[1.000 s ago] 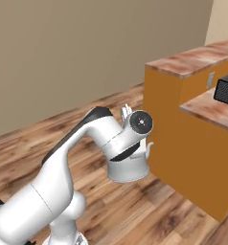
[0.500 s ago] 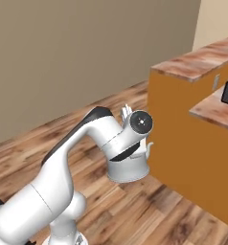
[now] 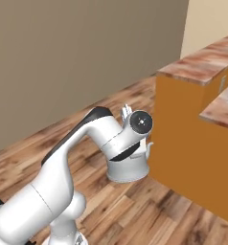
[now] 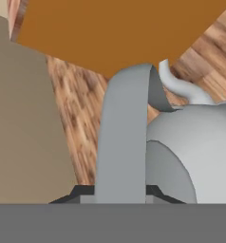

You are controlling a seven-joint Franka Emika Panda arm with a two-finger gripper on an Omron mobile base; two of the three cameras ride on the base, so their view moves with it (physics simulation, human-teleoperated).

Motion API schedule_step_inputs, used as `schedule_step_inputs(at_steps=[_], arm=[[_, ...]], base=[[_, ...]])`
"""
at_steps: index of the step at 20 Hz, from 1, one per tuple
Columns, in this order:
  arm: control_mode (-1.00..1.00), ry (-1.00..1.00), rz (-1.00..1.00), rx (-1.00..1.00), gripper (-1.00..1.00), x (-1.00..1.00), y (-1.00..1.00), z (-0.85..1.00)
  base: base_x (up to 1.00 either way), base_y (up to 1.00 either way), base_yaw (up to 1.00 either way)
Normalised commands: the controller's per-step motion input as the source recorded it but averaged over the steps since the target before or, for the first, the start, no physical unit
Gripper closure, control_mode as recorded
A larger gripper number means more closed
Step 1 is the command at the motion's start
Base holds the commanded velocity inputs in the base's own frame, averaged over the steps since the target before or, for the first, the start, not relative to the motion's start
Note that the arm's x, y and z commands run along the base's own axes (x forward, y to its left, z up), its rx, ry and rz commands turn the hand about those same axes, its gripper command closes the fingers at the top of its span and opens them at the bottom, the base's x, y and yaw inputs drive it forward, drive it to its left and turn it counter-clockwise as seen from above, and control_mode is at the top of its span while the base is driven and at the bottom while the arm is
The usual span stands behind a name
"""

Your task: The kettle is done boiling. Turn off the stove, then wait for 300 timesteps before moving the kettle to the dining table.

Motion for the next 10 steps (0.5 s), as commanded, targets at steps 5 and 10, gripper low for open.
schedule_step_inputs(at_steps=[5,10], arm=[[1.0,0.0,0.0,0.0,1.0,0.0,0.0,0.0],[1.0,0.0,0.0,0.0,1.0,0.0,0.0,0.0]], base=[[0.16,0.65,-0.22],[0.13,0.61,-0.21]])
